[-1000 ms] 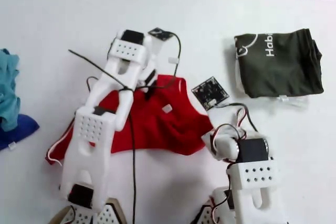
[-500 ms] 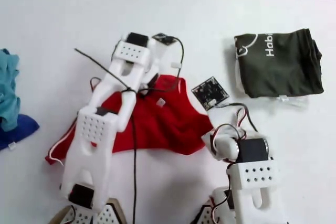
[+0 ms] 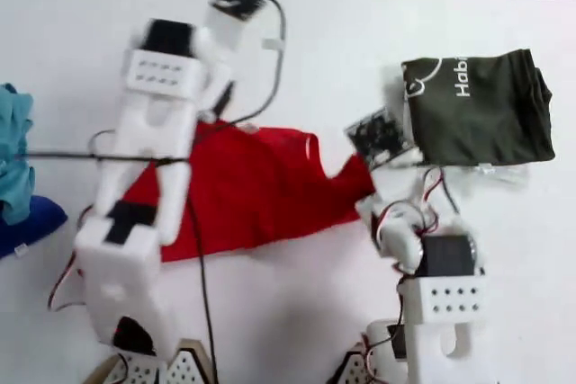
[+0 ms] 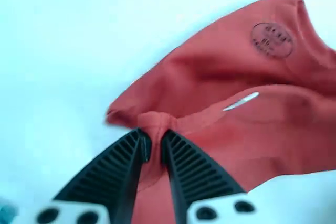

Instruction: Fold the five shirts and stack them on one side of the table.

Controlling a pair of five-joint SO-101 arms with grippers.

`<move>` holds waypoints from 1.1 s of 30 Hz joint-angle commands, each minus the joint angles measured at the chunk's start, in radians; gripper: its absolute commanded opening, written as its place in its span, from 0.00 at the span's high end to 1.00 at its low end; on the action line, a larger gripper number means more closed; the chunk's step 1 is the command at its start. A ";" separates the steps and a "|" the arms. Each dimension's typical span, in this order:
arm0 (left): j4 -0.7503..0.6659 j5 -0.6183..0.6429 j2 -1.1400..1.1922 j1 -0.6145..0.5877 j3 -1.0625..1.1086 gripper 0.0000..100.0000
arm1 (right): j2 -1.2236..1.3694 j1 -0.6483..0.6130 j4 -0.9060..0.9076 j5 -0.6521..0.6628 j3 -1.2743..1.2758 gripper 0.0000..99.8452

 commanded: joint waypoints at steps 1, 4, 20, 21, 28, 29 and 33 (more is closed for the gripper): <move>0.018 -0.028 -0.239 -0.095 0.162 0.97 | 0.108 0.007 -0.021 -0.005 -0.181 0.98; 0.018 -0.098 -0.391 -0.190 0.343 0.97 | 0.222 -0.022 -0.021 -0.006 -0.255 0.98; 0.011 -0.282 -0.632 -0.554 0.694 0.97 | 0.209 -0.444 0.398 0.167 -0.307 0.75; 0.011 -0.282 -0.632 -0.565 0.694 0.97 | 0.177 -0.433 0.420 0.183 -0.336 0.73; 0.009 -0.318 -0.632 -0.569 0.694 0.97 | 0.266 -0.260 0.197 0.020 -0.486 0.78; 0.009 -0.318 -0.632 -0.569 0.696 0.97 | 0.335 -0.260 0.153 -0.011 -0.488 0.78; 0.009 -0.316 -0.632 -0.569 0.696 0.97 | 0.664 -0.306 0.019 -0.097 -0.545 0.75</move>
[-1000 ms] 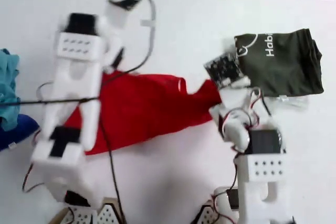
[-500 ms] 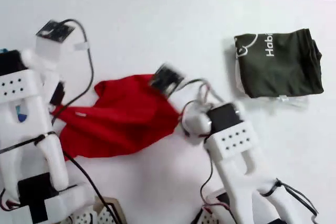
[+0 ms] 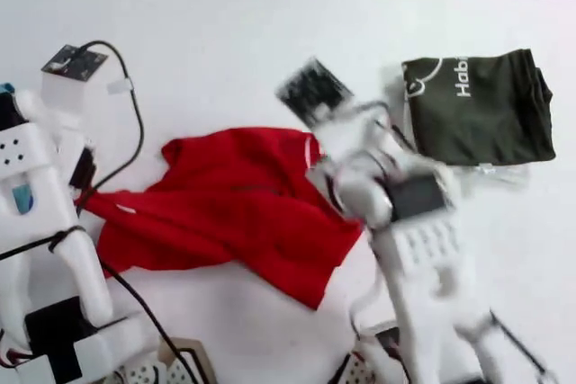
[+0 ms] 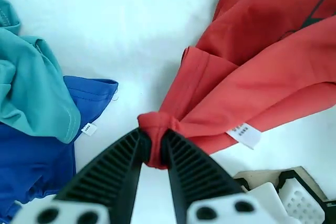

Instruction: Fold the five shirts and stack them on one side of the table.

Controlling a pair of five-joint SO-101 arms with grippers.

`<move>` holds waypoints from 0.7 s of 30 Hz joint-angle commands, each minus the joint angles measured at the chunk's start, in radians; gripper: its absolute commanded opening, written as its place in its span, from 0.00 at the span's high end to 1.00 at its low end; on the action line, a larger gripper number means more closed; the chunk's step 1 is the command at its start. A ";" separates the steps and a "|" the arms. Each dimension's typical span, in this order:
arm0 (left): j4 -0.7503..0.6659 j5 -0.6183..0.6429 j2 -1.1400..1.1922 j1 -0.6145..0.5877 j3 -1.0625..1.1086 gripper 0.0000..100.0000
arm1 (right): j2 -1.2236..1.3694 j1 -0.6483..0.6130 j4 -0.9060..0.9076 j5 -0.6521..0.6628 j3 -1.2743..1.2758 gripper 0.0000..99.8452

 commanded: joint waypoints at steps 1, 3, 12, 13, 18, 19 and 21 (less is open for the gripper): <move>0.009 -0.009 -0.048 -0.012 -0.002 0.97 | 0.303 -0.027 -0.102 -0.063 -0.110 0.74; 0.009 -0.009 -0.048 -0.012 -0.002 0.97 | 0.475 -0.031 -0.120 -0.072 -0.204 0.72; 0.009 -0.009 -0.049 -0.012 -0.002 0.97 | 1.066 -0.053 0.104 -0.074 -0.721 0.68; 0.009 -0.009 -0.048 -0.012 -0.002 0.97 | 1.115 -0.056 0.133 -0.074 -0.770 0.68; 0.009 -0.009 -0.048 -0.012 -0.002 0.97 | 1.314 -0.058 0.225 -0.074 -0.979 0.68; 0.009 -0.009 -0.048 -0.012 -0.002 0.97 | 1.348 -0.056 0.239 -0.074 -1.014 0.69; 0.009 -0.009 -0.048 -0.012 -0.002 0.97 | 1.412 -0.056 0.266 -0.074 -1.079 0.75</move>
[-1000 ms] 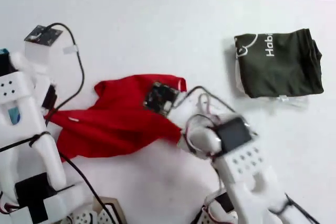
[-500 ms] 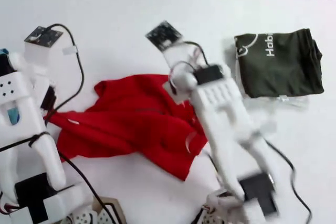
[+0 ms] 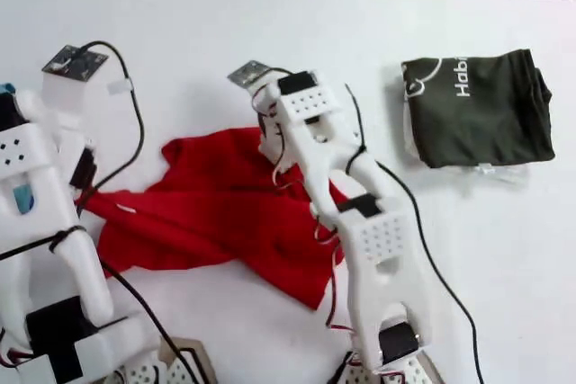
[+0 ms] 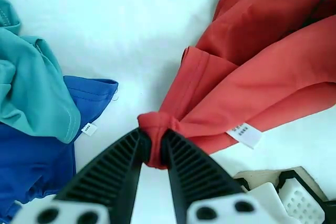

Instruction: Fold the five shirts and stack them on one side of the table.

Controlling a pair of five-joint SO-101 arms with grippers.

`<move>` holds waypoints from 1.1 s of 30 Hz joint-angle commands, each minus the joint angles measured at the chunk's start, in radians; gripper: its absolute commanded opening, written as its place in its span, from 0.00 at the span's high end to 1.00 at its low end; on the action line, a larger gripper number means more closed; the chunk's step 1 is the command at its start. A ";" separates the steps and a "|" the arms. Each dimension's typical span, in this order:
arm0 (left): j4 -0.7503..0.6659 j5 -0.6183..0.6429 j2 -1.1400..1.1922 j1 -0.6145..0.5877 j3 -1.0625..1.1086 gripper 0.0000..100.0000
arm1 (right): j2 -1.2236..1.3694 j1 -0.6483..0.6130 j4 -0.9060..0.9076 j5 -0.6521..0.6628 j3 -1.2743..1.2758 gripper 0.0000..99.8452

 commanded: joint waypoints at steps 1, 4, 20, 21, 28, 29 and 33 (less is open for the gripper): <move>0.009 -0.009 -0.048 -0.012 -0.002 0.97 | 0.084 -0.002 0.053 -0.006 -0.146 0.80; 0.009 -0.012 -0.048 -0.012 -0.002 0.97 | 0.153 -0.001 0.087 -0.006 -0.238 1.00; -0.107 -0.008 -0.052 -0.006 -0.012 0.97 | 0.203 0.251 -0.058 0.005 -0.885 0.98; -0.126 -0.008 -0.052 -0.006 -0.012 0.97 | 0.203 0.259 -0.097 0.014 -0.898 0.98; -0.190 -0.006 -0.054 0.015 -0.012 0.97 | 0.251 0.254 -0.268 0.072 -0.878 0.98; -0.190 -0.006 -0.054 0.026 -0.010 0.97 | 0.271 0.254 -0.277 0.072 -0.878 0.98; -0.187 -0.006 -0.052 0.054 -0.002 0.97 | 0.326 0.263 -0.249 0.046 -0.888 0.83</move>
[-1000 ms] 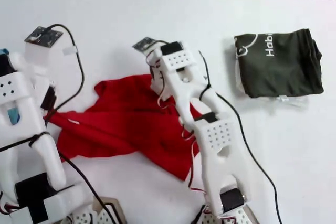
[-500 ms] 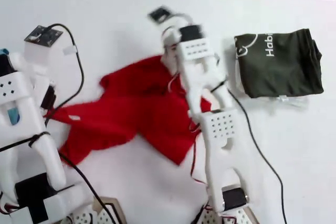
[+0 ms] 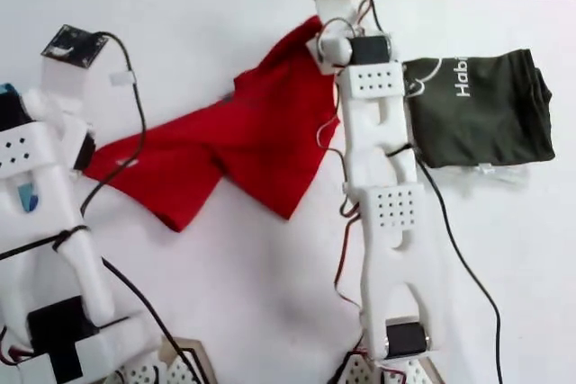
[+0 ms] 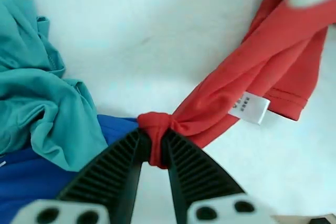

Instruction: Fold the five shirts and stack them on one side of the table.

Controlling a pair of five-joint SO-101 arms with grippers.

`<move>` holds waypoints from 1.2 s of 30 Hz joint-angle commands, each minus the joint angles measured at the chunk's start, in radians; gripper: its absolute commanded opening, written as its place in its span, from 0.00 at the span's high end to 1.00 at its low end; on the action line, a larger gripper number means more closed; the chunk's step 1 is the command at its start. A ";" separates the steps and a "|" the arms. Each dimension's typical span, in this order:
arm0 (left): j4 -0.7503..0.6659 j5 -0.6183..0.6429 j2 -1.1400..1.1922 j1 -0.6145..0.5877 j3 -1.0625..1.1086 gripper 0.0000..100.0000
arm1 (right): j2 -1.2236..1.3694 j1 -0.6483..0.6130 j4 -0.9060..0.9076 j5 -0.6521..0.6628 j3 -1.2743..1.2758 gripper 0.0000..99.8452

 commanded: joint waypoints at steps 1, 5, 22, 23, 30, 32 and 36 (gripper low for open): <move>-0.012 -0.003 -0.049 0.018 -0.004 0.97 | -0.005 0.021 0.030 -0.060 -0.041 0.77; -0.012 -0.003 -0.046 0.018 -0.004 0.97 | -0.087 0.028 0.166 -0.155 -0.041 0.68; -0.028 -0.005 -0.044 0.018 -0.004 0.97 | -0.311 0.022 0.513 -0.123 -0.021 0.81; -0.028 -0.005 -0.044 0.018 -0.004 0.97 | -0.323 0.024 0.513 -0.118 -0.008 0.81; -0.028 -0.005 -0.044 0.018 -0.004 0.97 | -0.582 -0.070 0.515 -0.124 0.414 0.81; -0.028 -0.005 -0.044 0.018 -0.004 0.97 | -0.707 -0.125 0.513 -0.127 0.618 0.81; -0.028 -0.005 -0.044 0.018 -0.004 0.97 | -0.842 -0.219 0.467 -0.129 0.974 0.81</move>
